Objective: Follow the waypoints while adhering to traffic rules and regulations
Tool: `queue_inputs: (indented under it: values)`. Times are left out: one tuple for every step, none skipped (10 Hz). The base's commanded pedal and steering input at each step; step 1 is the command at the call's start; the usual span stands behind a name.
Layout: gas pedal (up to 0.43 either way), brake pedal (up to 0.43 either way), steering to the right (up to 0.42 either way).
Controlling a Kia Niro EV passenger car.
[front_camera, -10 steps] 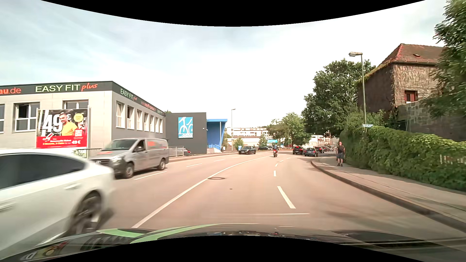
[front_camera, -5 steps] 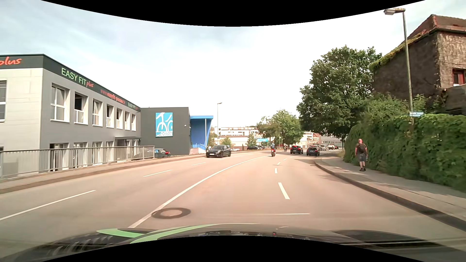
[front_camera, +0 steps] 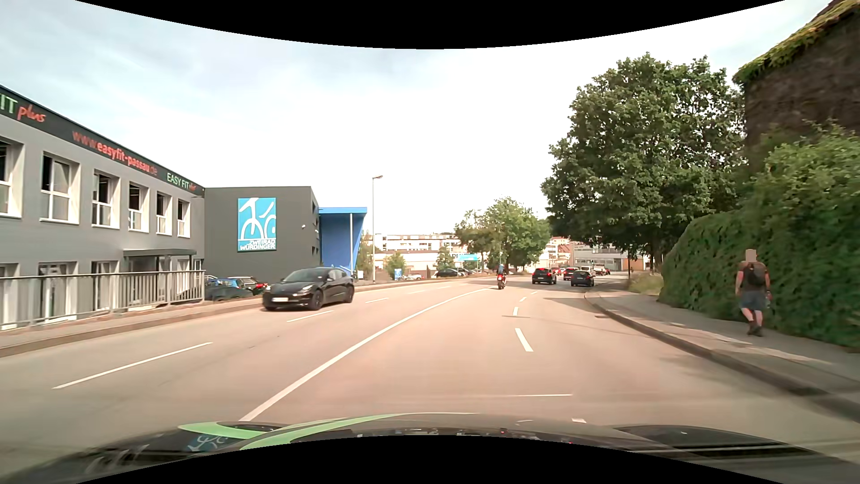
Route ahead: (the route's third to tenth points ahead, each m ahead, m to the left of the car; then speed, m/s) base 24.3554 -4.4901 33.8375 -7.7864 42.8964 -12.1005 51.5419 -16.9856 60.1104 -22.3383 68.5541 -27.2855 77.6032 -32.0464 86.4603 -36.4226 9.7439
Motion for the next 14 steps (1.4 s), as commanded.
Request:
queue_inputs:
  values:
    - [0.000,0.177,0.048]
    - [0.000,0.177,0.049]
    - [0.000,0.189,0.050]
    - [0.000,0.201,0.055]
    - [0.000,0.207,0.059]
    - [0.000,0.213,0.061]
    - [0.000,0.207,0.062]
    - [0.000,0.213,0.065]
    - [0.000,0.220,0.066]
    - [0.000,0.220,0.066]
    - [0.000,0.220,0.066]
    - [0.000,0.220,0.064]
    - [0.000,0.207,0.062]
    - [0.000,0.177,0.060]
